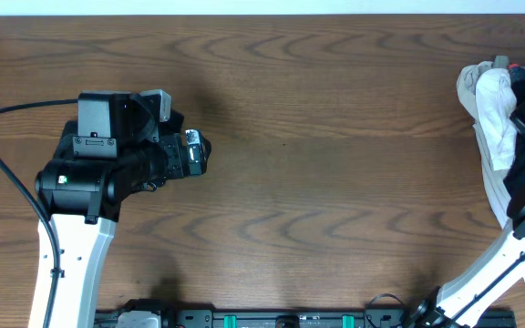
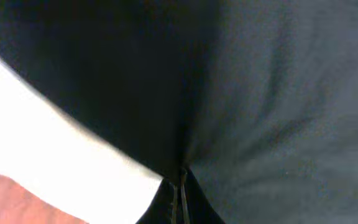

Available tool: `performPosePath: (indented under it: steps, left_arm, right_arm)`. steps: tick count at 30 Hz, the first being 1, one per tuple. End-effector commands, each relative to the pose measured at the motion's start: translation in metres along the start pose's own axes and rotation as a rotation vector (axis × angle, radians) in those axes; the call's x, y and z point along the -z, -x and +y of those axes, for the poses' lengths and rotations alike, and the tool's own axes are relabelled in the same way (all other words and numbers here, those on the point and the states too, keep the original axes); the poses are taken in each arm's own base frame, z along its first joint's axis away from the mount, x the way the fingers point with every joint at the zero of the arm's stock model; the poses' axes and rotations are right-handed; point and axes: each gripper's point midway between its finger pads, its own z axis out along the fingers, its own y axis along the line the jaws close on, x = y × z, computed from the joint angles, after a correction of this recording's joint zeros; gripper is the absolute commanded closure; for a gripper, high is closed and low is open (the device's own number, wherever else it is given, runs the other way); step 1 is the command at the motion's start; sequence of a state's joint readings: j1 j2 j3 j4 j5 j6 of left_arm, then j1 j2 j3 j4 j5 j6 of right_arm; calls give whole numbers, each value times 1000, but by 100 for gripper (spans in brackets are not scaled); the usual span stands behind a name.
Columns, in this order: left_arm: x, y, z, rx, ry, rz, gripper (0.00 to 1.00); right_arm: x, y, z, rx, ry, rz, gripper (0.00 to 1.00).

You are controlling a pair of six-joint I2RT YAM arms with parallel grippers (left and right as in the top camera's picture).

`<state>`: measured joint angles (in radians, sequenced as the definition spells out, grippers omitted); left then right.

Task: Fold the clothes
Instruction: 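Reach the right gripper into the clothes pile and grasp the black pants, then pull the black pants left onto the table with the right gripper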

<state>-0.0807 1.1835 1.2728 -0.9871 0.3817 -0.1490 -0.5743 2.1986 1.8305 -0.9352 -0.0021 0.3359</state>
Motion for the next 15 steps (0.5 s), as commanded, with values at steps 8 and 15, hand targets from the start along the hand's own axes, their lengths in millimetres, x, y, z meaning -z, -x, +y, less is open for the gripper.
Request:
performPosePath:
  steps: [8,15]
  left_arm:
    - [31,24,-4,-56,44,-123,3]
    - [72,48,-11,-87,85,-265,2]
  right_arm:
    - [180,-35,105,243,606,-82,99]
    - [202,-115,175,486,658,19,99]
